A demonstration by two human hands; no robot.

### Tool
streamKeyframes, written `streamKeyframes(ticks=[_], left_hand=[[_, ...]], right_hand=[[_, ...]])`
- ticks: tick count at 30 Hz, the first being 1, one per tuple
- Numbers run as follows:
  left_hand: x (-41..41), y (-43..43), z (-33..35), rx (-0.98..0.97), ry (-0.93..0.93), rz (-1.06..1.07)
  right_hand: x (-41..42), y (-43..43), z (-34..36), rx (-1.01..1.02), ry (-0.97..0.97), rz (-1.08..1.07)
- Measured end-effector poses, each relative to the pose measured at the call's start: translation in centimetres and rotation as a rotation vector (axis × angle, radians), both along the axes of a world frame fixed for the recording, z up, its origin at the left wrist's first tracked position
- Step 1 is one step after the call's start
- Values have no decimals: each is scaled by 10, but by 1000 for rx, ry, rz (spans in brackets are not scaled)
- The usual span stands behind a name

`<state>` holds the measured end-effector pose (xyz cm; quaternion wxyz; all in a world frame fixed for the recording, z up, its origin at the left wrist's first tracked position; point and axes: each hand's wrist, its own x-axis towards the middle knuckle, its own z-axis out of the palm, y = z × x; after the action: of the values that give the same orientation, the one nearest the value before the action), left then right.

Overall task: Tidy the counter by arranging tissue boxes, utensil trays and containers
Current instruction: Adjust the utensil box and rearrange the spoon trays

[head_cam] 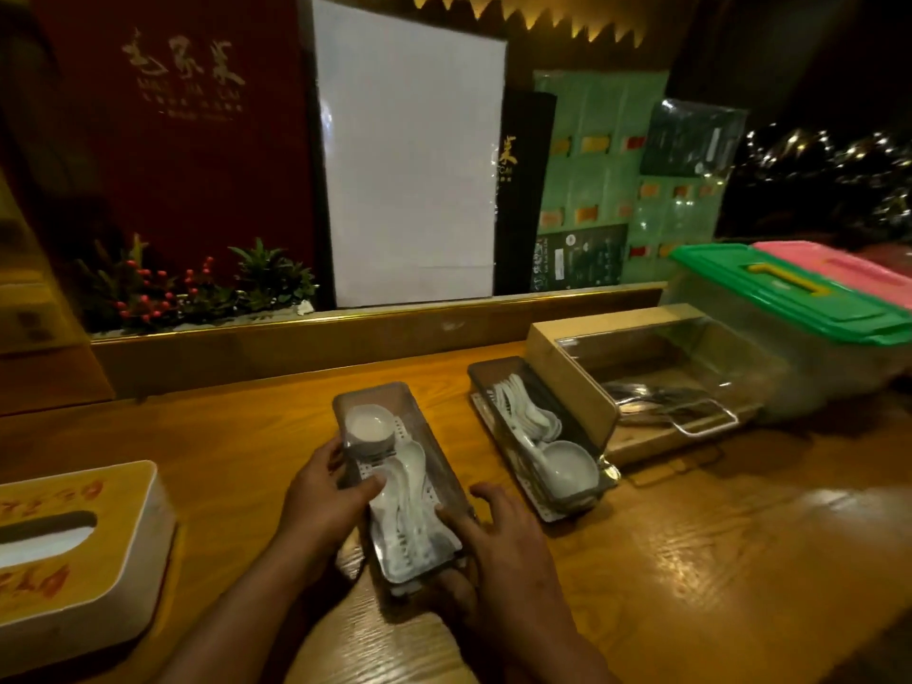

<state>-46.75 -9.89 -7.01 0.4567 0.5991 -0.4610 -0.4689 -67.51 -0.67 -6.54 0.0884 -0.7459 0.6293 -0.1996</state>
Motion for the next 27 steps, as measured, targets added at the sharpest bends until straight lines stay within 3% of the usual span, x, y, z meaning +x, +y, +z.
streamKeyframes(ticks=[6, 24, 27], left_hand=[[-48, -15, 1, -15, 56, -34], [-90, -39, -1, 52, 168, -69], [-92, -39, -2, 57, 171, -63]], right_hand=[[-44, -7, 12, 59, 167, -50], [-71, -28, 17, 84, 131, -55], [-70, -27, 16, 107, 197, -51]])
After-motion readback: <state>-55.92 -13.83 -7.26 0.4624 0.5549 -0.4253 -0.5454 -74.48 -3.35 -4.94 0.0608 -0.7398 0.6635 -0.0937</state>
